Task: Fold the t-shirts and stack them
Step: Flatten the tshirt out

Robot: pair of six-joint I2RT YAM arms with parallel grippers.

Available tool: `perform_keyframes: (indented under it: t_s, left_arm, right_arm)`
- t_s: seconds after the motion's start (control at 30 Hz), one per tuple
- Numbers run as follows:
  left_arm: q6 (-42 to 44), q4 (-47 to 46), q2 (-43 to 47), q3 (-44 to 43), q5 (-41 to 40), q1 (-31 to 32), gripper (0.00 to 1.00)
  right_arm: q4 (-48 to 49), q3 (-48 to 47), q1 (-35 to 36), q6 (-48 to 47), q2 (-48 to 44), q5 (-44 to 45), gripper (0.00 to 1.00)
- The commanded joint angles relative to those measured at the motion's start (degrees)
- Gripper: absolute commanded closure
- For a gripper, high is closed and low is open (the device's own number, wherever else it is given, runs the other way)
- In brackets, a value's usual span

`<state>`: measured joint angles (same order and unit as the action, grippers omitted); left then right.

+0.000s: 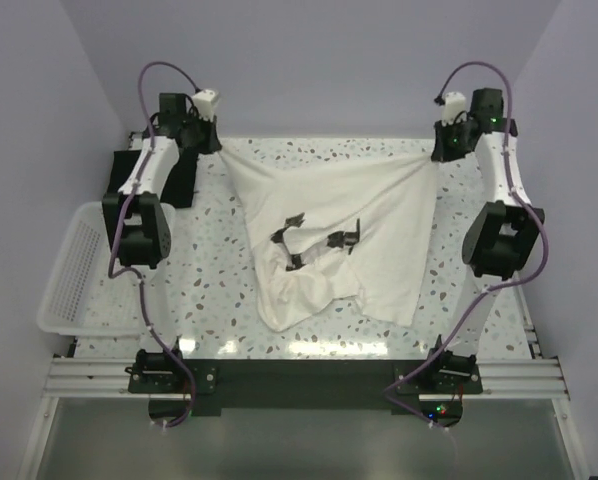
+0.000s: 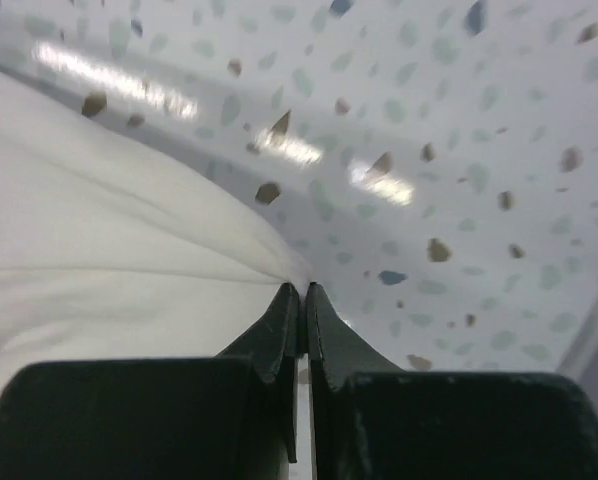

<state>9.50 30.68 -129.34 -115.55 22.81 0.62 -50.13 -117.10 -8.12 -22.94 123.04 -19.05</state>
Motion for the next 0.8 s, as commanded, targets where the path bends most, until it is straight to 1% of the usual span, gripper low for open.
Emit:
perform_keyframes:
  t_s: [0.0,0.03,0.13,0.2,0.27,0.3,0.33,0.37,0.4,0.47,0.5,0.57,0.6,0.67,0.7,0.77]
  left_arm:
    - [-8.7,-15.1,10.1,-4.9,4.7,-1.9,1.0]
    - [-9.1,-16.3,10.6,-6.8,5.5,-1.9,1.0]
    - [-14.1,-20.3,12.2,-10.1,7.6,-1.9,1.0]
    - [-15.6,-23.9,14.4,-10.6,9.3,-1.9,1.0]
    - [-16.2,-27.0,17.6,-9.5,9.4,-1.9,1.0]
    - [-16.8,-31.8,18.9,-8.7,8.1,-2.2,1.0]
    - [-17.1,-34.0,20.2,-7.1,7.3,-2.4,1.0]
    - [-17.1,-35.8,22.2,-6.7,5.7,-2.6,1.0]
    - [-17.5,-38.5,22.9,-7.1,2.6,-2.9,1.0]
    - [-17.6,-39.6,23.5,-8.9,1.1,-3.1,1.0]
    - [-17.3,-39.8,23.5,-9.9,2.6,-2.7,1.0]
    - [-16.9,-39.1,23.4,-11.5,4.6,-1.6,1.0]
    - [-15.3,-37.5,23.4,-11.7,5.5,0.6,1.0]
    - [-14.3,-36.7,24.0,-11.4,7.4,2.2,1.0]
    - [-13.2,-35.9,24.1,-10.8,6.9,3.6,1.0]
    - [-14.1,-36.5,25.3,-9.7,4.6,3.9,1.0]
  right_arm:
    - [11.4,-6.6,-1.4,6.9,-8.8,0.4,1.0]
    - [12.5,-7.7,-1.4,7.7,-9.4,0.3,1.0]
    - [15.7,-9.7,-1.4,9.6,-11.6,-0.4,1.0]
    - [16.8,-10.6,-1.4,10.2,-13.1,0.1,1.0]
    - [19.4,-9.7,-1.5,10.6,-15.1,1.5,1.0]
    - [23.5,-8.9,-1.6,11.0,-17.8,3.3,1.0]
    - [25.7,-7.7,-2.1,11.4,-19.1,4.4,1.0]
    - [30.0,-7.4,-2.4,12.6,-20.2,5.4,1.0]
    - [31.7,-7.2,-3.1,13.3,-22.3,7.5,1.0]
    - [36.1,-7.2,-3.7,14.4,-23.8,9.0,1.0]
    - [37.1,-7.2,-3.8,14.6,-24.4,9.3,1.0]
    - [38.5,-7.4,-3.8,15.5,-25.5,6.9,1.0]
    - [38.9,-7.4,-3.7,16.3,-25.7,5.8,1.0]
    - [37.6,-8.4,-3.7,19.4,-25.2,2.0,1.0]
    - [37.0,-8.8,-3.4,19.8,-25.0,1.0,1.0]
    - [36.5,-8.3,-3.3,20.0,-25.0,1.4,1.0]
